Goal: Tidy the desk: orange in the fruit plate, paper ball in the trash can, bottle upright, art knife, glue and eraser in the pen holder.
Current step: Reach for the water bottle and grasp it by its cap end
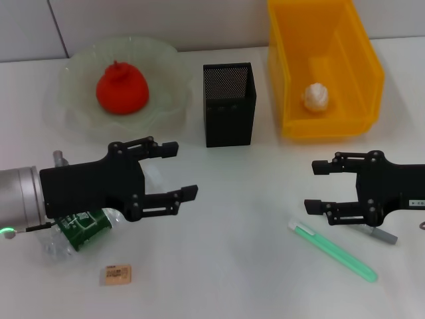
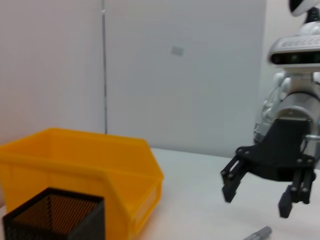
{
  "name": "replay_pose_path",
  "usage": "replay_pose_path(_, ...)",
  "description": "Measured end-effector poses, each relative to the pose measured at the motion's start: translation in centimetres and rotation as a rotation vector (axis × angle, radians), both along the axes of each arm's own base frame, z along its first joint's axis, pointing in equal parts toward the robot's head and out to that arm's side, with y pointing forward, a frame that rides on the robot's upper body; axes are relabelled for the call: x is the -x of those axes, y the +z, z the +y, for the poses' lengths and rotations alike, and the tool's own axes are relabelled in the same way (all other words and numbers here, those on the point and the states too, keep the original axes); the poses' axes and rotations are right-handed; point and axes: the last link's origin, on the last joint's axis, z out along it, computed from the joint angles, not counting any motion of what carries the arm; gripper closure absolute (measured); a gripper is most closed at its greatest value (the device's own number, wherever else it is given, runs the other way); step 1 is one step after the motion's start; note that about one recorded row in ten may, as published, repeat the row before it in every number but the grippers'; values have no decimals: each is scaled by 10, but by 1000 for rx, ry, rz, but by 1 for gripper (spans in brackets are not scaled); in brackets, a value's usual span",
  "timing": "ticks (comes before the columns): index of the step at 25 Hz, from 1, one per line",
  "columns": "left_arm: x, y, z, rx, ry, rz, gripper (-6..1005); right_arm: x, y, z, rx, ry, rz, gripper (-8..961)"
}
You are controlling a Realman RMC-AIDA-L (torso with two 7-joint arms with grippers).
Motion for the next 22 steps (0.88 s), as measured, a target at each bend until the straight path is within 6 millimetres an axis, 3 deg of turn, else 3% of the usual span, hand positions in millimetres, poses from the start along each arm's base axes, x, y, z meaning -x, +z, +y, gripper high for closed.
replay_pose_path(11,12,6,14,-6,151,203,247,-1,3,0,-12,2,-11,210)
replay_pose_path(22,9,15,39,-38,356,299,248,-3,2,-1,-13,-7,-10,210)
